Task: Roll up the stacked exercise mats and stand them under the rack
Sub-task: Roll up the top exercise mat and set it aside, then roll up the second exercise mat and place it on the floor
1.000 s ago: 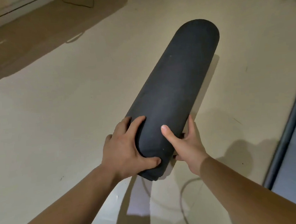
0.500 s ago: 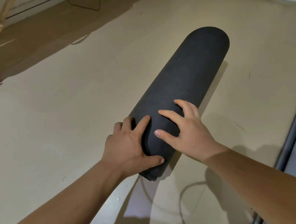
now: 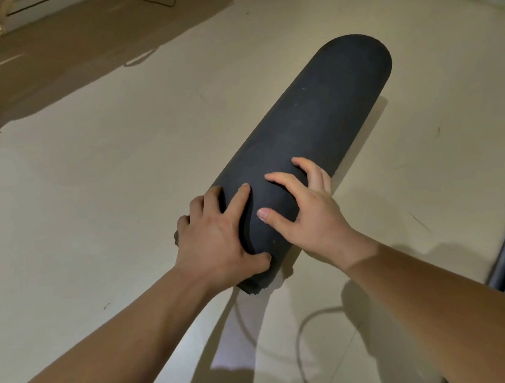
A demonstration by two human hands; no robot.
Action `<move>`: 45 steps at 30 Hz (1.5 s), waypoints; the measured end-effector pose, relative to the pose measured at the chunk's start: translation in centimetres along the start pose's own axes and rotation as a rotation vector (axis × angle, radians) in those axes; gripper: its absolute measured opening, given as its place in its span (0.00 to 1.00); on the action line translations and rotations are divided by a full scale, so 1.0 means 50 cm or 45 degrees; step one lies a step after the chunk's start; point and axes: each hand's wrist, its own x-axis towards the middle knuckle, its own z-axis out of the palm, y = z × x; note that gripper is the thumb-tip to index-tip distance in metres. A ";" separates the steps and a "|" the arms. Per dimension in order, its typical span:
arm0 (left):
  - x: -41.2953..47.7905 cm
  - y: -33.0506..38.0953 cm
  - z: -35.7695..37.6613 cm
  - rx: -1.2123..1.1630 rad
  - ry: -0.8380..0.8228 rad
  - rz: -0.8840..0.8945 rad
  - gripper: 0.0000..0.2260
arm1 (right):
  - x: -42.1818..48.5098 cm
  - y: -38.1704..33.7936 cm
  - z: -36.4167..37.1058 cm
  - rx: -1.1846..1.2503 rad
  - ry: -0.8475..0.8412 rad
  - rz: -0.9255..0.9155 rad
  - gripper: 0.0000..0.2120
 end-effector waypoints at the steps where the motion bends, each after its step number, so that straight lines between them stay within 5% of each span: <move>1: 0.012 -0.005 -0.001 0.007 0.005 -0.017 0.52 | 0.015 -0.003 0.004 -0.014 -0.022 0.020 0.28; 8: 0.084 -0.050 -0.024 -0.064 -0.072 -0.110 0.54 | 0.106 -0.039 -0.025 -0.053 -0.413 0.104 0.32; 17: 0.086 -0.056 -0.048 -0.163 -0.150 -0.101 0.54 | -0.007 -0.033 -0.038 0.016 -0.067 0.215 0.22; 29: 0.029 0.009 -0.083 -0.078 0.093 0.077 0.41 | -0.079 -0.023 -0.109 0.088 -0.168 0.385 0.18; 33: -0.034 0.097 -0.048 -0.186 0.199 0.388 0.31 | -0.123 0.006 -0.139 0.046 -0.191 0.465 0.16; 45: -0.186 0.540 0.197 -0.343 -0.549 0.827 0.30 | -0.538 0.264 -0.395 -0.206 -0.386 0.991 0.08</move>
